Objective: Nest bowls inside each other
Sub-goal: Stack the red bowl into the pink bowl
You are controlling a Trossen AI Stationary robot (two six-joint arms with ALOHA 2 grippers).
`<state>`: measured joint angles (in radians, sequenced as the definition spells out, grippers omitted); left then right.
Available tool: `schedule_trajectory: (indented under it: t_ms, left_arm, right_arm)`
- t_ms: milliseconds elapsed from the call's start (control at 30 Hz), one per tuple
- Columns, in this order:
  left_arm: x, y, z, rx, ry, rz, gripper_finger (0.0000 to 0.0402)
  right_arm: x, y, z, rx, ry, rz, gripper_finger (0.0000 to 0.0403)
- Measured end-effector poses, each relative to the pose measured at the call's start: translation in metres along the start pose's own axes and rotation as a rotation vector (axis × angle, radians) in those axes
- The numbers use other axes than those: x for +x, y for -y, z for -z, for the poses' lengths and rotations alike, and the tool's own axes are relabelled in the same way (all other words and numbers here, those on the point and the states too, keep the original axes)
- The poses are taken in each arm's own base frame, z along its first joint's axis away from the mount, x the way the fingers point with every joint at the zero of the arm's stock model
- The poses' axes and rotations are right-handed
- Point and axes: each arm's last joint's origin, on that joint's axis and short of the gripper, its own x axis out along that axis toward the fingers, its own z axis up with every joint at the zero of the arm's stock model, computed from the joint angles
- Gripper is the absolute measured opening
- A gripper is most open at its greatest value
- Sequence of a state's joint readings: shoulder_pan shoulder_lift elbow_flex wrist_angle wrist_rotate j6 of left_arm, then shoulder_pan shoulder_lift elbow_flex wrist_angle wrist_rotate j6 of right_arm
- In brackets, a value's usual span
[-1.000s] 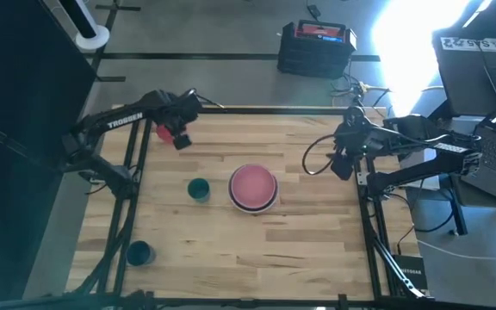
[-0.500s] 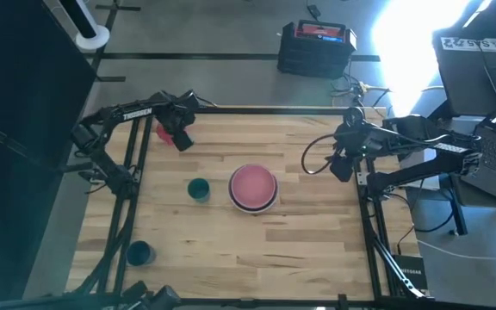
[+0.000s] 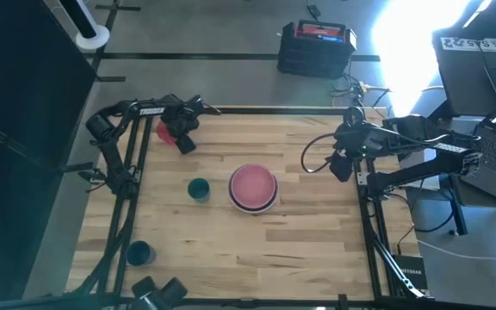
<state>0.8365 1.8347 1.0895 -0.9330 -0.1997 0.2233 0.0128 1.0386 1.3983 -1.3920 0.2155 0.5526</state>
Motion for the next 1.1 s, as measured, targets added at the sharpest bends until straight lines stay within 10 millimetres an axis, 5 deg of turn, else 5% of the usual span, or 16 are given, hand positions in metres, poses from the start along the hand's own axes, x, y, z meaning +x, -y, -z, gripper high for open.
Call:
schedule_trajectory:
  t_ms: [100,267,467,733,867,1100]
  left_arm:
    - [0.006,0.001,-0.002,0.031,-0.026,0.013,0.0027]
    - [-0.008,0.009,-0.002,0.08,0.009,-0.035,0.0002]
    - [-0.111,0.076,-0.007,0.317,0.224,-0.048,0.0]
    - [-0.239,0.174,0.054,0.683,0.53,0.013,0.0]
    - [-0.254,0.225,0.051,0.751,0.584,0.046,0.0]
    - [-0.23,0.291,0.017,0.834,0.533,0.036,0.0]
  right_arm:
    - [0.0,0.0,0.0,-0.001,-0.002,0.002,0.0232]
    - [0.0,0.002,0.003,-0.014,-0.031,0.019,0.0232]
    - [0.011,0.002,0.006,-0.069,-0.04,0.051,0.0232]
    - [0.029,0.001,0.01,-0.138,-0.057,0.091,0.0232]
    - [0.048,0.0,0.017,-0.161,-0.089,0.096,0.0232]
    - [0.055,0.003,0.024,-0.158,-0.101,0.116,0.0232]
